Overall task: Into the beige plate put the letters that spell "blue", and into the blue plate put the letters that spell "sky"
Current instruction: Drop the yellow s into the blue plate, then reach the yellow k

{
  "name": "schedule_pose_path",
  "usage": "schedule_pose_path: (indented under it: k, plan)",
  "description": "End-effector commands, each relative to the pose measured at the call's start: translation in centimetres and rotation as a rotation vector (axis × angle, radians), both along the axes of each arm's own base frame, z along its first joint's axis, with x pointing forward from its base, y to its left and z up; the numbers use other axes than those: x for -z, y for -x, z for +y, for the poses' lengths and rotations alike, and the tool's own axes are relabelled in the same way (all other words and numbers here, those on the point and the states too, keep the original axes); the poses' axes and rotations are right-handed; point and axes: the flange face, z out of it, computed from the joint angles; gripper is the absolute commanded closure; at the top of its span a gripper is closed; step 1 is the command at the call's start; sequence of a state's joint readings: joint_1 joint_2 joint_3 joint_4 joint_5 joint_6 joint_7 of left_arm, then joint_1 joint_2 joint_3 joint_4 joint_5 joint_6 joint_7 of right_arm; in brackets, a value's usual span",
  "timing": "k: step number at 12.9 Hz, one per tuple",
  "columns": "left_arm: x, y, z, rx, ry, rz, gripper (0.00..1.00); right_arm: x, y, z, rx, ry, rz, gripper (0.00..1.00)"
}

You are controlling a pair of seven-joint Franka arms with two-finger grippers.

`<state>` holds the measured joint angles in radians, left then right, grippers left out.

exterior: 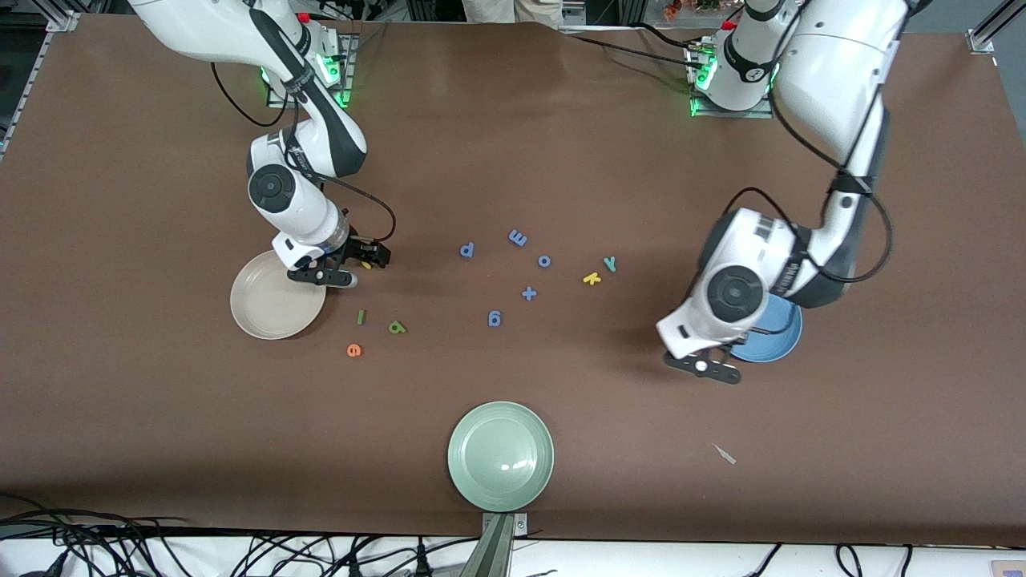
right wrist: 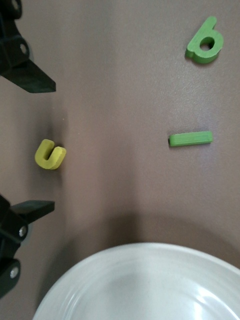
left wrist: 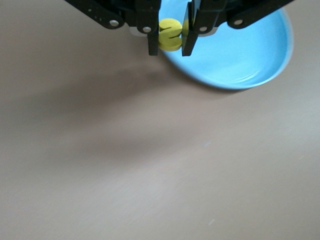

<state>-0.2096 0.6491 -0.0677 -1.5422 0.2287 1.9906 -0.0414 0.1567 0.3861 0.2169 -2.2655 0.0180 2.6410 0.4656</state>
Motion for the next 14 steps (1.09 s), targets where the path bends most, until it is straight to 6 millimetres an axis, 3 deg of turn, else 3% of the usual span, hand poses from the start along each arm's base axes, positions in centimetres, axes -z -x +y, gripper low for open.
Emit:
schedule_pose_path:
  k: [1,3,4,5,6,8,12,14]
  plan:
    - [1.7,1.0,3.3,0.079,-0.023,0.085,1.00,0.9,0.1,0.0,0.016,-0.019,-0.008,0.16]
    - [3.9,2.6,4.5,0.101,-0.059,0.139,1.00,1.5,0.2,0.0,0.016,-0.018,-0.001,0.28]
    - [4.1,2.5,5.5,0.095,-0.068,0.142,1.00,1.7,0.2,0.0,0.017,-0.021,-0.006,0.35]
    - [4.3,2.5,5.9,0.085,-0.067,0.143,0.55,1.9,0.2,0.0,0.017,-0.022,-0.004,0.38]
    - [4.4,2.5,5.8,0.074,-0.069,0.142,0.01,2.0,0.3,0.0,0.017,-0.021,-0.002,0.41]
    - [3.3,2.4,4.3,0.082,-0.047,0.126,0.00,2.1,0.5,0.1,0.015,-0.020,0.003,0.52]
    - [0.1,4.1,-7.3,0.197,0.120,0.089,0.00,1.9,0.7,0.0,0.012,-0.016,0.007,0.83]
    - [1.0,5.2,-10.7,0.234,0.184,0.071,0.00,1.5,0.6,0.0,0.007,-0.017,0.000,0.87]
